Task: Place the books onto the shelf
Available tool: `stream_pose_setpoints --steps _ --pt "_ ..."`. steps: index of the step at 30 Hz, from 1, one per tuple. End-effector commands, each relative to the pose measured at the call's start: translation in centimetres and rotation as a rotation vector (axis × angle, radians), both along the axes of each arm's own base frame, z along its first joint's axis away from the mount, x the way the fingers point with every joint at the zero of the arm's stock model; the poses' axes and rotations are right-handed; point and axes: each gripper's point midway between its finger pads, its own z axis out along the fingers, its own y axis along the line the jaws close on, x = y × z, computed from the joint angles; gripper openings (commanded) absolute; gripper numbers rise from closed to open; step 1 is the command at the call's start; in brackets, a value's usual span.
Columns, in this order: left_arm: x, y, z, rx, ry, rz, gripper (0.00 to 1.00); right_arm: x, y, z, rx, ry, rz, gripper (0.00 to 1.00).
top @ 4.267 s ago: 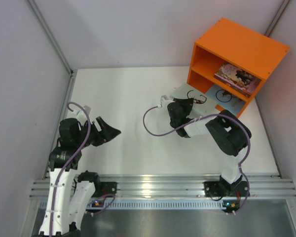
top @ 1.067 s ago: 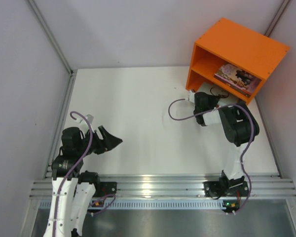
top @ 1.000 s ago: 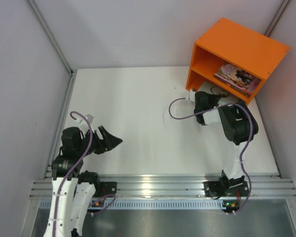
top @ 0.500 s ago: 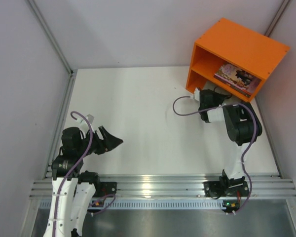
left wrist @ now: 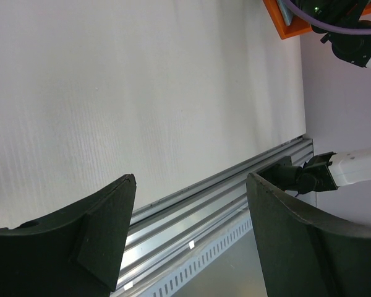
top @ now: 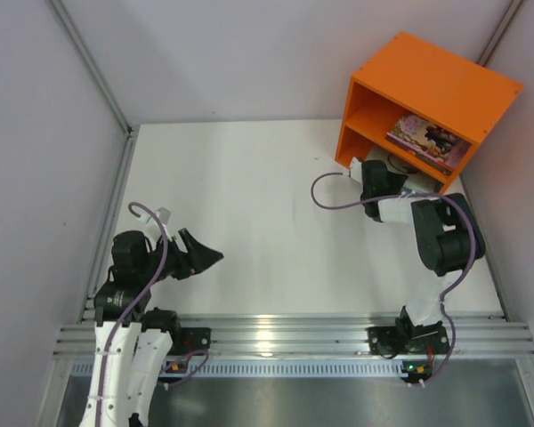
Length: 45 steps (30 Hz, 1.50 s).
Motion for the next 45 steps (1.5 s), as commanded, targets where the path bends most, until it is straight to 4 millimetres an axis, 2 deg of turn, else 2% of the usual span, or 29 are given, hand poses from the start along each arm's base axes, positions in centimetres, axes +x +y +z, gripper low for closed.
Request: stream_pose_setpoints --steps 1,2,4,5,7,11,16,21,27,31,38,45 --pt "0.3 -0.3 1.0 -0.008 -0.060 -0.022 0.77 0.8 1.0 2.7 0.019 -0.104 0.003 0.06" --pt "0.2 -0.3 1.0 -0.008 -0.059 -0.022 0.77 1.1 1.0 2.6 0.013 -0.111 -0.006 0.01" --pt "0.2 -0.2 1.0 -0.004 -0.061 -0.019 0.77 1.6 0.6 3.4 -0.010 -0.146 -0.054 0.00" --pt "0.2 -0.2 1.0 -0.001 -0.061 -0.015 0.77 1.8 0.6 3.0 -0.023 -0.152 -0.068 0.00" --pt "0.1 -0.2 0.9 -0.002 -0.055 -0.017 0.77 2.1 0.2 3.5 -0.051 -0.172 -0.103 0.00" --pt "0.1 -0.1 1.2 0.002 -0.060 -0.015 0.77 2.5 -0.1 2.3 -0.061 -0.146 -0.135 0.00" --pt "0.2 -0.1 1.3 0.004 -0.055 -0.013 0.77 2.7 -0.7 2.1 -0.053 -0.150 -0.189 0.00" --pt "0.3 -0.1 1.3 0.006 -0.056 -0.008 0.77 2.4 -1.0 1.7 -0.017 -0.113 -0.210 0.00" --pt "0.2 -0.2 1.4 0.001 -0.064 -0.015 0.77 2.1 -1.1 2.7 -0.063 -0.121 -0.214 0.00" --pt "0.0 -0.2 1.1 0.000 -0.059 -0.017 0.77 1.0 -1.5 1.7 -0.077 -0.098 -0.210 0.00" --pt "-0.2 -0.2 1.5 -0.002 -0.075 -0.021 0.77 0.6 -2.3 2.2 -0.114 -0.111 -0.262 0.00" --pt "-0.4 -0.3 1.6 -0.003 -0.079 -0.029 0.77 -0.5 -2.7 1.2 -0.124 -0.076 -0.284 0.00"
